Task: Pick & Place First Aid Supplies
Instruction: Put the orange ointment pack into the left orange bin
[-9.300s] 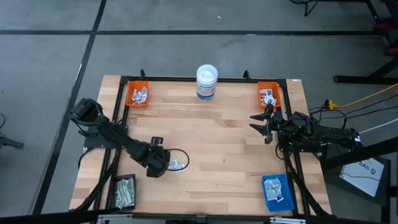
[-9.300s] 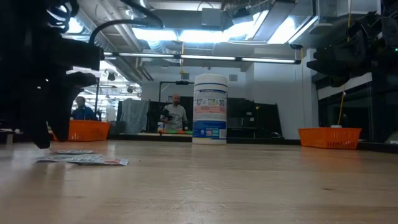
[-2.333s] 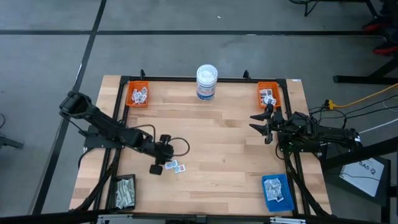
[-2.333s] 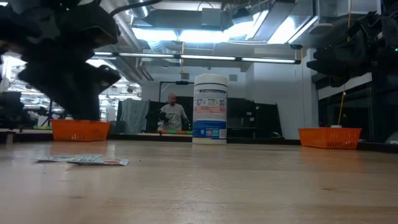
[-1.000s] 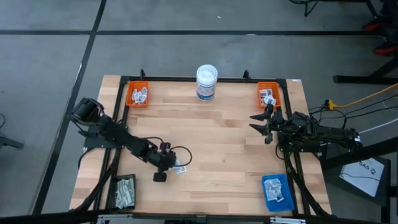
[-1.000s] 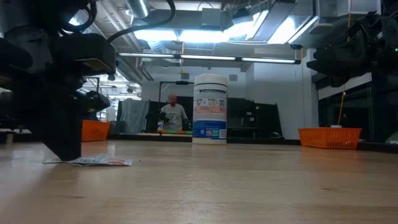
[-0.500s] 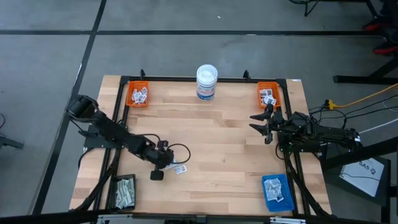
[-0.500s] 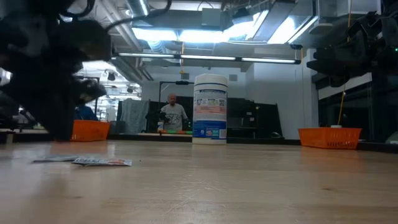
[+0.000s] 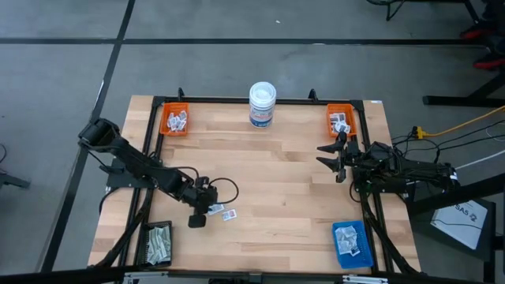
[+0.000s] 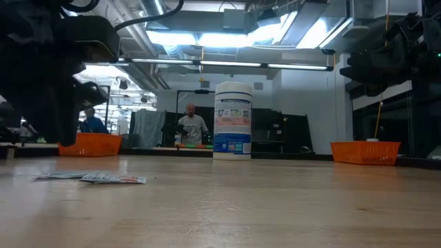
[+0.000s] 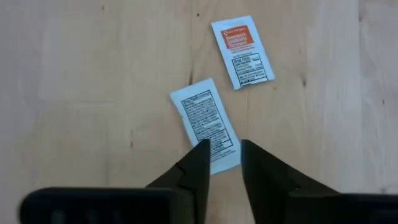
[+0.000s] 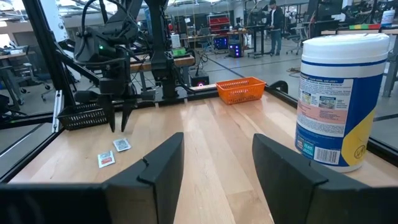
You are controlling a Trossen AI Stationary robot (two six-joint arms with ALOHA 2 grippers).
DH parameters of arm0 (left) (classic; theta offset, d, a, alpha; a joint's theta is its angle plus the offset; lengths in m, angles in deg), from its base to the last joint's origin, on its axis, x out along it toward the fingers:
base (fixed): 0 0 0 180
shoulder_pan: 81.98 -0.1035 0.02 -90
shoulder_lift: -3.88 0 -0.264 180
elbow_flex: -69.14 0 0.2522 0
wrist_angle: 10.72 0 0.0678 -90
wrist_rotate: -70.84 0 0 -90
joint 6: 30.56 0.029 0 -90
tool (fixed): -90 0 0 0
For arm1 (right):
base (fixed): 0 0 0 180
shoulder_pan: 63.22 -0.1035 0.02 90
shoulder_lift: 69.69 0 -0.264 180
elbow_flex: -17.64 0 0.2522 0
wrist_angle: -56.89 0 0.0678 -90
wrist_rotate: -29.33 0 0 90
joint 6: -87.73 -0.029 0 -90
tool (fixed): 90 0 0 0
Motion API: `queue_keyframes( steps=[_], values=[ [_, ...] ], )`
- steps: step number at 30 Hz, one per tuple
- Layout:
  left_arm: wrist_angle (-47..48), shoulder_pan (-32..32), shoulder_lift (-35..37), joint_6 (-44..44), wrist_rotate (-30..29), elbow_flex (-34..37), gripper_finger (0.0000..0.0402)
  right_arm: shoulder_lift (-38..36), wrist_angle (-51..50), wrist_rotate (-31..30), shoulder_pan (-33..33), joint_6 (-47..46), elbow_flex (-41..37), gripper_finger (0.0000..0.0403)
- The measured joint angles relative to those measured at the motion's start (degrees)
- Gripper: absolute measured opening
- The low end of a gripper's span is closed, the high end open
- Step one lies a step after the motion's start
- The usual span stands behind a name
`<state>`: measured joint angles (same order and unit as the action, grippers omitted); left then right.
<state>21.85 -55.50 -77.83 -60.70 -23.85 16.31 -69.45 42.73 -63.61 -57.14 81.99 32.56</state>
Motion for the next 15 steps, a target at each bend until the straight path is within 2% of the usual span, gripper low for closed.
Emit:
queue_keyframes(
  steps=[9, 15],
  values=[
    [-0.6, 0.1, -3.7, -2.3, 0.1, -0.1, 0.0178, 0.0, 0.0, 0.0, 0.0, 0.0, 0.0, 0.0191],
    [-0.6, -0.3, -7.1, -5.3, -1.4, -0.4, 0.0208, 0.0, 0.0, 0.0, 0.0, 0.0, 0.0, 0.0191]
  ],
)
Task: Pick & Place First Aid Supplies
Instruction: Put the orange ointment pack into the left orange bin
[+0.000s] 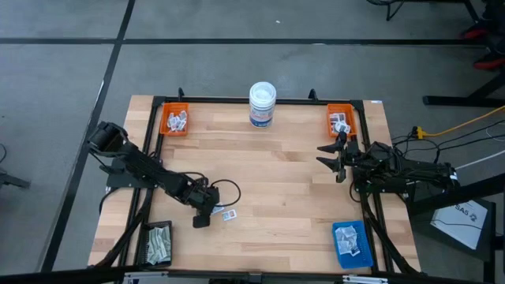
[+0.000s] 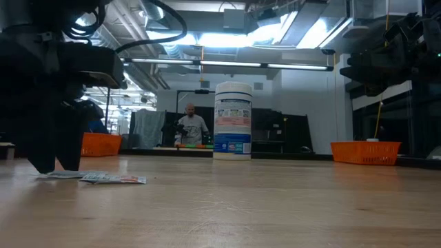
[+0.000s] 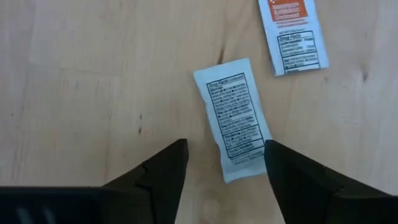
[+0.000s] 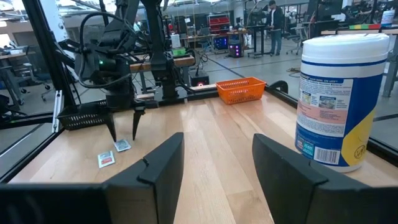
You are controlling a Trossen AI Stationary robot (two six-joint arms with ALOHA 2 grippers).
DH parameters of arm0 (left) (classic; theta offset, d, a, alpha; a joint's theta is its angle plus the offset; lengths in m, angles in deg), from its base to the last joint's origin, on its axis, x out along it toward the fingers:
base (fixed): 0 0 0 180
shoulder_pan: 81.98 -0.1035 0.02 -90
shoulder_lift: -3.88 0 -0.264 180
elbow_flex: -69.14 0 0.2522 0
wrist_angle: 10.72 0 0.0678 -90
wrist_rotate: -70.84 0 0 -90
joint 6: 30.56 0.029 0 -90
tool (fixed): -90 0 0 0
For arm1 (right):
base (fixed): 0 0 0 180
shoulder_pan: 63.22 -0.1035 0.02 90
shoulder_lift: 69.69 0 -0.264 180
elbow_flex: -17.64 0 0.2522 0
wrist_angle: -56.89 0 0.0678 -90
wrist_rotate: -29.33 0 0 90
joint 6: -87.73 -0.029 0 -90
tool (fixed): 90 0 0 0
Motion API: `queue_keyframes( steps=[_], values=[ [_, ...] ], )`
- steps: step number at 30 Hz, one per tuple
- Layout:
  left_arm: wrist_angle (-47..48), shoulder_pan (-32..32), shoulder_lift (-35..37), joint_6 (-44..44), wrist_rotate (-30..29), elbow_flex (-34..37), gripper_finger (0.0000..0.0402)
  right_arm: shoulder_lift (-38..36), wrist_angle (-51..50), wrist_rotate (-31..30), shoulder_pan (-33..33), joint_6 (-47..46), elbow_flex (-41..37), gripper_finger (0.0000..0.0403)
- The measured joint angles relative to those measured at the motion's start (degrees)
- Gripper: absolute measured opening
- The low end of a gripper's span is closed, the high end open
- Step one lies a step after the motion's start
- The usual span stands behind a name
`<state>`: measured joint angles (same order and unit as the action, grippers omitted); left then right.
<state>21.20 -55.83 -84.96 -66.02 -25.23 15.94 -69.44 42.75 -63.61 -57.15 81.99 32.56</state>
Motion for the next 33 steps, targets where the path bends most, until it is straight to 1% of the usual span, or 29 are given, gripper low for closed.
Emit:
queue_keyframes(
  steps=[5, 7, 11, 13, 16, 20, 23, 28, 30, 33],
  values=[
    [0.3, 0.1, -0.9, -0.6, -0.9, -0.1, 0.0211, 0.0, 0.0, 0.0, 0.0, 0.0, 0.0, 0.0191],
    [1.8, 0.1, -1.0, -2.3, -1.8, -0.1, 0.0206, 0.0, 0.0, 0.0, 0.0, 0.0, 0.0, 0.0191],
    [6.3, 0.0, -1.1, -8.3, -6.1, -0.1, 0.0181, 0.0, 0.0, 0.0, 0.0, 0.0, 0.0, 0.0191],
    [7.4, -0.1, -1.0, -10.2, -6.8, -0.1, 0.0165, 0.0, 0.0, 0.0, 0.0, 0.0, 0.0, 0.0191],
    [7.4, -0.1, -1.0, -10.4, -6.2, -0.1, 0.0146, 0.0, 0.0, 0.0, 0.0, 0.0, 0.0, 0.0191],
    [8.5, -0.1, -1.0, -10.5, -6.4, -0.1, 0.0130, 0.0, 0.0, 0.0, 0.0, 0.0, 0.0, 0.0191],
    [14.0, 0.0, -0.8, -10.6, -8.7, -0.2, 0.0119, 0.0, 0.0, 0.0, 0.0, 0.0, 0.0, 0.0191],
    [17.5, -0.2, -0.8, -10.5, -11.6, -0.2, 0.0104, 0.0, 0.0, 0.0, 0.0, 0.0, 0.0, 0.0191],
    [17.7, -0.4, -0.8, -10.5, -11.4, -0.2, 0.0096, 0.0, 0.0, 0.0, 0.0, 0.0, 0.0, 0.0191],
    [17.3, -1.5, -0.8, -10.5, -9.3, -0.2, 0.0077, 0.0, 0.0, 0.0, 0.0, 0.0, 0.0, 0.0191]
  ],
)
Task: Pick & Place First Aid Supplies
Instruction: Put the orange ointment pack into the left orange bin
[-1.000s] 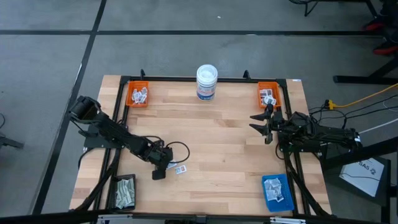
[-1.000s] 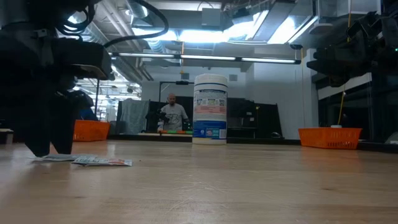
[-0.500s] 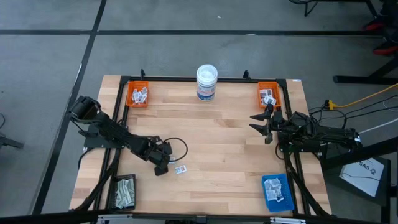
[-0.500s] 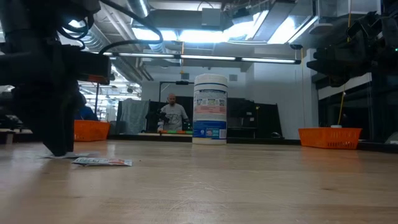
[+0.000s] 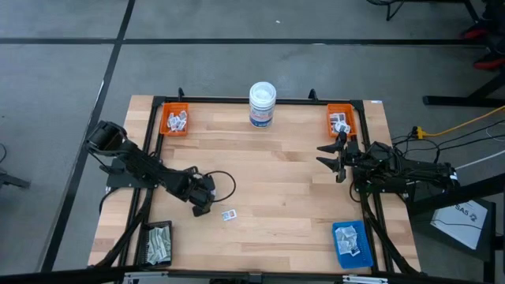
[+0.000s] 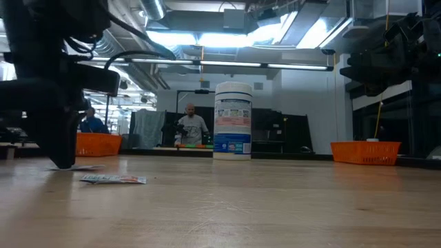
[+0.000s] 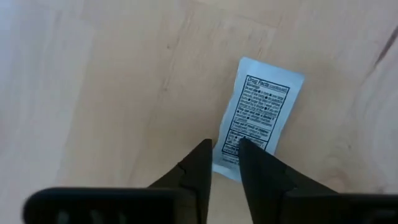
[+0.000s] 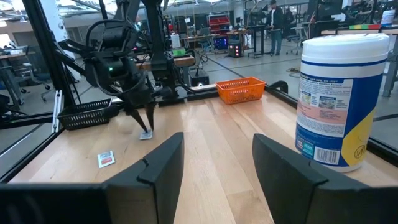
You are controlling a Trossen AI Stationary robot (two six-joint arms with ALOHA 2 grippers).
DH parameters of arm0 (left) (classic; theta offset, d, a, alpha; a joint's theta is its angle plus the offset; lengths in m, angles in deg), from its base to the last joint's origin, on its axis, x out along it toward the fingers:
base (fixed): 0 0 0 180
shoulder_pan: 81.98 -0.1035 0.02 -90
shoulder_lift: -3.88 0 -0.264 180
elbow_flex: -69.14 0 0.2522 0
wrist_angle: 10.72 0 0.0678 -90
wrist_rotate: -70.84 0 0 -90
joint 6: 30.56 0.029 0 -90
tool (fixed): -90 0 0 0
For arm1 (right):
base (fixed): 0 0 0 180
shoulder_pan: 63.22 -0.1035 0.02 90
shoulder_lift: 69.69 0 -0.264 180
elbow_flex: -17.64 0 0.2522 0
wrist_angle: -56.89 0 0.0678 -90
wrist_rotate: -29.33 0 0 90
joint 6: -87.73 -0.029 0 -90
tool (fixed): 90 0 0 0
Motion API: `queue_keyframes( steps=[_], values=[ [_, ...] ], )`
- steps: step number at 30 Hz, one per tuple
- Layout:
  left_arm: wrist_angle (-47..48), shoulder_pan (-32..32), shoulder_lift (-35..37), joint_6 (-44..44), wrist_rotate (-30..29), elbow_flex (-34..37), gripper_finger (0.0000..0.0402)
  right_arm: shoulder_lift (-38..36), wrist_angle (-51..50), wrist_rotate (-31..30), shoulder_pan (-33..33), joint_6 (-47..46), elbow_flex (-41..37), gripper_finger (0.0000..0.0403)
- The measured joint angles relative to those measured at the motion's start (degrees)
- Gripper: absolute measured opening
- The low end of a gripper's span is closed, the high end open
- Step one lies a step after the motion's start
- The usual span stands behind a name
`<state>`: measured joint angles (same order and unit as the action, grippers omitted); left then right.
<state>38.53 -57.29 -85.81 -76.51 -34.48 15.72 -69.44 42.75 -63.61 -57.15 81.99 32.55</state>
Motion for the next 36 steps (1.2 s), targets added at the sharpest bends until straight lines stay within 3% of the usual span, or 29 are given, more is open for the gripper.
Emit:
queue_keyframes(
  steps=[6, 13, 20, 36],
  values=[
    [-1.8, -3.4, 0.2, 5.9, 5.7, 0.0, 0.0012, 0.0, 0.0, 0.0, 0.0, 0.0, 0.0, 0.0191],
    [-1.9, -7.5, 3.6, 9.8, 9.4, 0.6, 0.0002, 0.0, 0.0, 0.0, 0.0, 0.0, 0.0, 0.0191],
    [1.7, -10.9, 12.4, 10.5, 4.7, 0.7, 0.0002, 0.0, 0.0, 0.0, 0.0, 0.0, 0.0, 0.0191],
    [4.7, -23.3, 25.7, 18.0, 1.5, 0.6, 0.0002, 0.0, 0.0, 0.0, 0.0, 0.0, 0.0, 0.0191]
  ],
)
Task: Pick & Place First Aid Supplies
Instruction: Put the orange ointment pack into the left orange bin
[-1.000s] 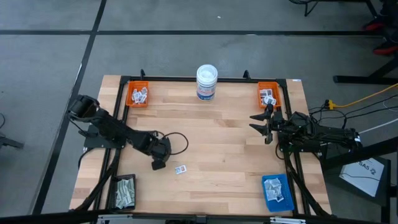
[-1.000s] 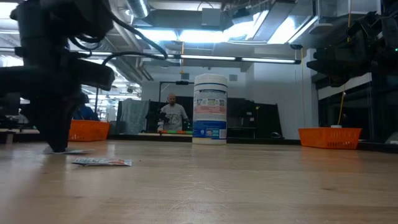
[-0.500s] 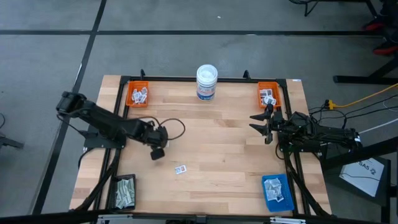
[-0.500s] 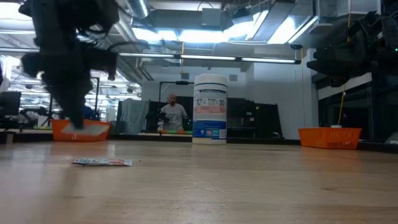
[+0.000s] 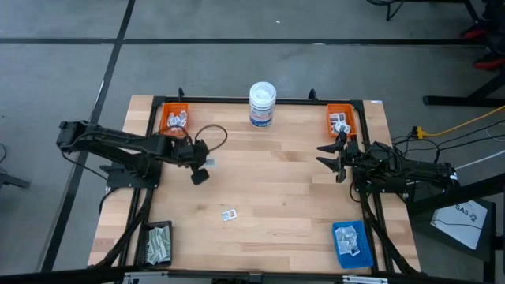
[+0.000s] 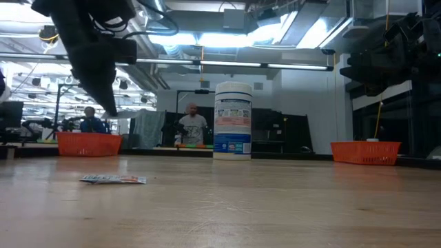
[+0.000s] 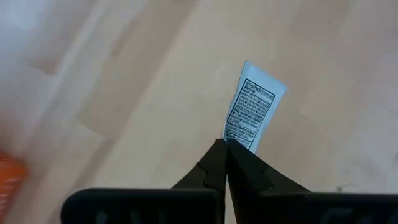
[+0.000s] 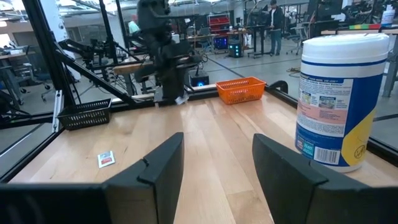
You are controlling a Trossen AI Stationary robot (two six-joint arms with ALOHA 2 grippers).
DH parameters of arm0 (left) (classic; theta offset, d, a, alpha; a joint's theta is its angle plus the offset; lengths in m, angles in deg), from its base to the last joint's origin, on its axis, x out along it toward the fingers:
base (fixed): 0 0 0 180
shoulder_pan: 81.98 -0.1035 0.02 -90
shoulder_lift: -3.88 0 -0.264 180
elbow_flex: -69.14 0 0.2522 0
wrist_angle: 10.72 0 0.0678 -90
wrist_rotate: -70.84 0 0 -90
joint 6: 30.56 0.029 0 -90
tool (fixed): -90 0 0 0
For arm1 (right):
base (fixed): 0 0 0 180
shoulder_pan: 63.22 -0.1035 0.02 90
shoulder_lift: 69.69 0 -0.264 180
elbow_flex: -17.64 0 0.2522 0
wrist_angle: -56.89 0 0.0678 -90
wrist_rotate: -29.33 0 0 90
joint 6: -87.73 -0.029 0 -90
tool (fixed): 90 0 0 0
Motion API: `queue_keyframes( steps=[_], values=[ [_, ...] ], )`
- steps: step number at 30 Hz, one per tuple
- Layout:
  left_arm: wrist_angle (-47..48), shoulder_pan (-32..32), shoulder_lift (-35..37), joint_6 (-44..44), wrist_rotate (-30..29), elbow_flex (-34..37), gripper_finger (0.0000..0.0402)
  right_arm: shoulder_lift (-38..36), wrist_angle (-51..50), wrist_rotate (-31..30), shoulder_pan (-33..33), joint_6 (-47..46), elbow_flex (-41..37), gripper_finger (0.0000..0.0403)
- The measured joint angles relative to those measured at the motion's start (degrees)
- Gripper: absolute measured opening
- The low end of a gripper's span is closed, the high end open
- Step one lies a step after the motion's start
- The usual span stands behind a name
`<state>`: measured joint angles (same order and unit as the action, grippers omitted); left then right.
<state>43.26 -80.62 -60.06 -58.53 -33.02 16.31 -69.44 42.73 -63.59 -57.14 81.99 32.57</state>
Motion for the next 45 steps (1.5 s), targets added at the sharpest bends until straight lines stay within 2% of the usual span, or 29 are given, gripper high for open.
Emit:
queue_keyframes(
  steps=[15, 18, 21, 34, 39, 45],
  values=[
    [2.7, -22.2, 10.3, 13.3, -1.8, -0.1, 0.0002, 0.0, 0.0, 0.0, 0.0, 0.0, 0.0, 0.0191],
    [3.0, -26.4, 11.4, 15.0, -4.0, -0.1, 0.0002, 0.0, 0.0, 0.0, 0.0, 0.0, 0.0, 0.0191],
    [4.1, -29.9, 11.5, 15.3, -9.1, -0.1, 0.0002, 0.0, 0.0, 0.0, 0.0, 0.0, 0.0, 0.0191],
    [6.4, -41.7, 10.4, 13.4, -21.9, -0.2, 0.0002, 0.0, 0.0, 0.0, 0.0, 0.0, 0.0, 0.0191],
    [6.4, -45.7, 8.7, 15.4, -21.4, -0.2, 0.0009, 0.0, 0.0, 0.0, 0.0, 0.0, 0.0, 0.0191],
    [6.2, -48.0, 7.3, 16.2, -21.2, -0.2, 0.0057, 0.0, 0.0, 0.0, 0.0, 0.0, 0.0, 0.0191]
  ],
)
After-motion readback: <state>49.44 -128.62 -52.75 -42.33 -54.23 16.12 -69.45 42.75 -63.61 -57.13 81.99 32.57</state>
